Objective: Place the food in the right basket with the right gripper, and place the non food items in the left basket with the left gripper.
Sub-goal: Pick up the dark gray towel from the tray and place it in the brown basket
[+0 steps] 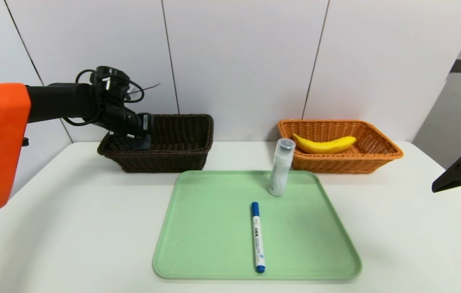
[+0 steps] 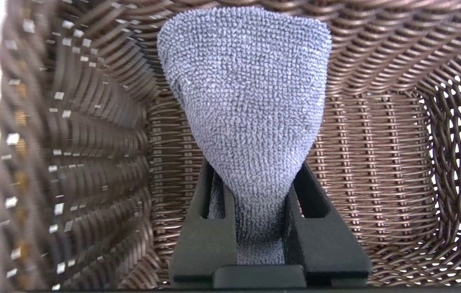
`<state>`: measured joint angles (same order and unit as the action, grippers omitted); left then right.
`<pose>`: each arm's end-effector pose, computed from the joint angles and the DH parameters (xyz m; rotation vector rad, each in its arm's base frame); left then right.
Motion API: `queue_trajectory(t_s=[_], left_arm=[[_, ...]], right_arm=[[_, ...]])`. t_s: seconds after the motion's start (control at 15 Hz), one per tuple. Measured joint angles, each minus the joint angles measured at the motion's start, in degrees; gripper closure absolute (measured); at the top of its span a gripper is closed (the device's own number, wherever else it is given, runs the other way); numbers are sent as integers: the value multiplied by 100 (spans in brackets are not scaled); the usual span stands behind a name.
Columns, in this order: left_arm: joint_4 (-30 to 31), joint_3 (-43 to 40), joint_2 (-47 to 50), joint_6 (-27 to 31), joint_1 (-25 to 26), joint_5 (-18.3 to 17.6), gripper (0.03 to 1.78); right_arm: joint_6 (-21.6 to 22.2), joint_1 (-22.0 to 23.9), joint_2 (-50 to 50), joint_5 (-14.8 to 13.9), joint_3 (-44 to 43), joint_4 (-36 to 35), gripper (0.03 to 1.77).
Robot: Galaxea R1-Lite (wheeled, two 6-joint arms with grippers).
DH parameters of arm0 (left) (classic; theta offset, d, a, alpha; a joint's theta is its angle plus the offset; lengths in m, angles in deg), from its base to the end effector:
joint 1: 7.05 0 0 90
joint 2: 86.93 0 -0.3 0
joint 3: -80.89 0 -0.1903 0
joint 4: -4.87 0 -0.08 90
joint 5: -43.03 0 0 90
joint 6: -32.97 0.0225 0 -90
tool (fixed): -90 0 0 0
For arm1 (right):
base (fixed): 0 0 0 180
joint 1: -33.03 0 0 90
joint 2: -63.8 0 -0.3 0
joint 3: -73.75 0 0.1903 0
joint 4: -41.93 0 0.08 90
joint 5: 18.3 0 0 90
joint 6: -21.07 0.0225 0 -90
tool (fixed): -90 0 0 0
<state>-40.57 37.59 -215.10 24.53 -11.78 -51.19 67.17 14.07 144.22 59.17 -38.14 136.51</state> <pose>0.4538 -0.0392 0.2026 -0.1390 0.6547 -0.1030 0.1515 0.0469 0.3042 0.4282 1.0199 -0.3241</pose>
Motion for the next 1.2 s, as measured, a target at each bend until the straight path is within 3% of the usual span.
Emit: queue_trajectory(t_s=[0.6, 0.87, 1.2], left_arm=[[41, 4, -182, 56, -1, 1, 148], [89, 4, -195, 52, -12, -2, 96], [4, 4, 194, 43, -141, -5, 55]], right_arm=[[-5, 0, -46, -6, 2, 2, 10], [-22, 0, -21, 0, 2, -9, 10], [9, -2, -2, 2, 7, -7, 10]])
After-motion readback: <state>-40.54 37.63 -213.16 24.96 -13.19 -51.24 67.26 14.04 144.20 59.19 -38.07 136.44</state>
